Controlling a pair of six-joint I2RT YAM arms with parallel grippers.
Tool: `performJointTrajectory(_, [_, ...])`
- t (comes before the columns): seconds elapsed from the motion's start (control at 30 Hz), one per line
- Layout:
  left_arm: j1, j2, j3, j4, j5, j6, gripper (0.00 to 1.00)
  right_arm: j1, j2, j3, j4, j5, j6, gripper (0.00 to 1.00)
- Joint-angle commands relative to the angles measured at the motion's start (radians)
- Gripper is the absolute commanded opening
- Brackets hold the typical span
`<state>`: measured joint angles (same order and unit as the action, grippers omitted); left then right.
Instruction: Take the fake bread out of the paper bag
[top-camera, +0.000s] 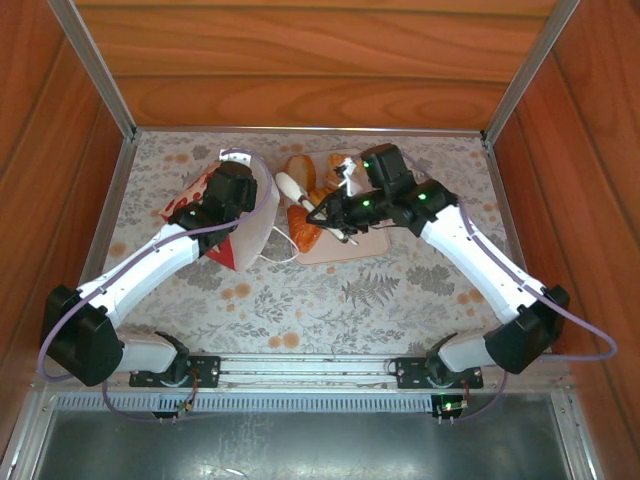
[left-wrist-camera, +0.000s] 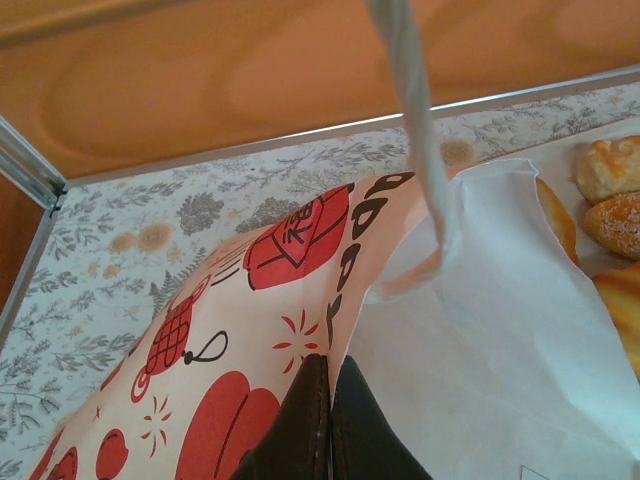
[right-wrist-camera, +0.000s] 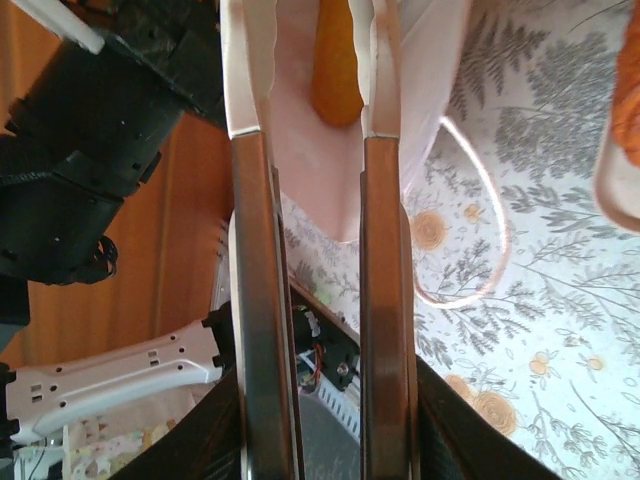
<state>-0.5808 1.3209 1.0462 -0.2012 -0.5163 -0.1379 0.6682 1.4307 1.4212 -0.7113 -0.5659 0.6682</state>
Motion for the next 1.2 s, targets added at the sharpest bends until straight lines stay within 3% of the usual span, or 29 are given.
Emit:
performJointTrajectory(0.0, [0.007, 0.003, 0.012, 0.029, 0.02, 0.017, 0.0, 0.028, 0.069, 0.045, -0.033, -0.046, -0.035, 0.37])
performJointTrajectory(0.2, [0.007, -0.01, 0.005, 0.046, 0.044, 0.04, 0.0, 0.076, 0.207, 0.11, -0.049, -0.087, -0.074, 0.37])
performJointTrajectory(0.5, [0.007, -0.044, -0.014, 0.081, 0.106, 0.19, 0.0, 0.117, 0.392, 0.232, -0.099, -0.075, -0.128, 0.38])
performJointTrajectory(0.63, [0.007, -0.045, -0.021, 0.071, 0.137, 0.21, 0.0, 0.117, 0.416, 0.242, -0.128, 0.022, -0.133, 0.39])
performJointTrajectory(0.9, [0.003, -0.028, -0.023, 0.07, 0.146, 0.176, 0.0, 0.117, 0.405, 0.206, -0.112, 0.152, -0.092, 0.4])
performJointTrajectory(1.17, [-0.027, -0.006, -0.007, 0.052, 0.076, 0.072, 0.0, 0.117, 0.477, 0.255, -0.077, 0.182, -0.08, 0.41])
